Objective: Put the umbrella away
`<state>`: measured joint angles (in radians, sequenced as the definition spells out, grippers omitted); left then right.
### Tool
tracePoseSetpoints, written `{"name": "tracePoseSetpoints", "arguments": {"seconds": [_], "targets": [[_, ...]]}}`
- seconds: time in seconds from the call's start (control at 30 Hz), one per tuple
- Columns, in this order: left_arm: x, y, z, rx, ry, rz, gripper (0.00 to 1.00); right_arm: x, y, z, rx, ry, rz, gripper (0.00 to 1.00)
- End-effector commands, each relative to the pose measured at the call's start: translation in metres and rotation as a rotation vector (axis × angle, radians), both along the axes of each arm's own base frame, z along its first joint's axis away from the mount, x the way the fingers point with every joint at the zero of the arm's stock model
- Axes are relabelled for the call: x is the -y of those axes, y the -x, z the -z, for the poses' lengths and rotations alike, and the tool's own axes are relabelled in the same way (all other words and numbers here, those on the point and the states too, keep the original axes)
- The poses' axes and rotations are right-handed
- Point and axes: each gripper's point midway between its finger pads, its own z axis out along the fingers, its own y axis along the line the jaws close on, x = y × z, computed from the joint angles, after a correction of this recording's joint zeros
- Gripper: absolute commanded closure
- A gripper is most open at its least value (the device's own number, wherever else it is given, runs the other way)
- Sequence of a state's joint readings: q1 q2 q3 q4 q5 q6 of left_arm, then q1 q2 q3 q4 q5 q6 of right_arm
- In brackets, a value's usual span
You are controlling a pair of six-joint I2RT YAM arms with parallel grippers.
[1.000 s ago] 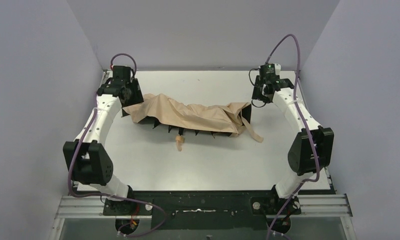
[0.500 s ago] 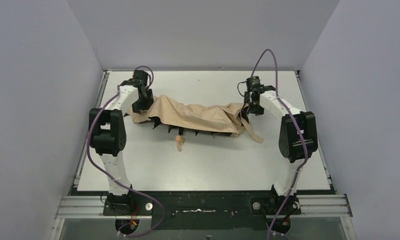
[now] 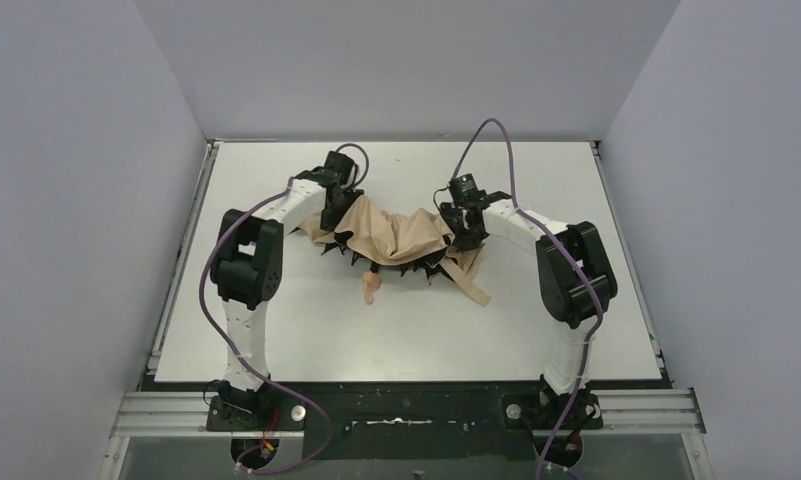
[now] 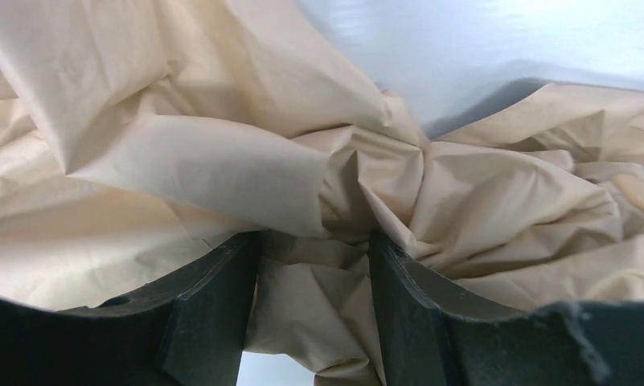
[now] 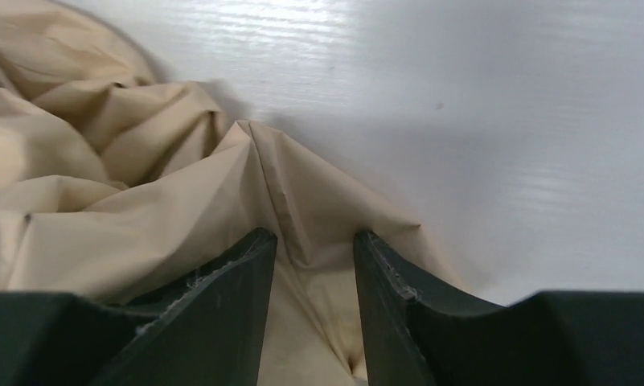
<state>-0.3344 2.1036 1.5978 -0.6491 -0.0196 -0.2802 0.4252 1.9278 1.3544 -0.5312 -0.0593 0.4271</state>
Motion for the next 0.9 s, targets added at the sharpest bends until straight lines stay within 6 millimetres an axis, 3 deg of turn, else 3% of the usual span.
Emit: {"name": "tracePoseSetpoints", "arguments": {"seconds": [0.0,0.23,0.37,0.47,0.57,0.87], "targets": [[0.080,-0.008,-0.015,0.071,0.151,0.170,0.50,-0.055,-0.001,-0.004,0.020,-0.200,-0.015,0.58],[0.141,0.025,-0.012,0.036,0.310,0.289,0.53,-0.104,0.018,-0.002,0.019,-0.406,0.021,0.58],[0.168,0.045,-0.026,0.033,0.435,0.344,0.56,-0.131,0.019,-0.024,0.071,-0.657,0.044,0.58],[0.177,0.056,-0.044,0.034,0.517,0.350,0.57,-0.137,0.023,-0.047,0.100,-0.754,0.012,0.55],[0.157,0.056,-0.058,0.038,0.481,0.314,0.57,-0.113,0.025,-0.056,0.134,-0.653,0.020,0.50],[0.047,0.030,-0.126,0.183,0.393,0.131,0.45,0.015,0.057,-0.069,0.178,-0.100,0.066,0.39]]}}
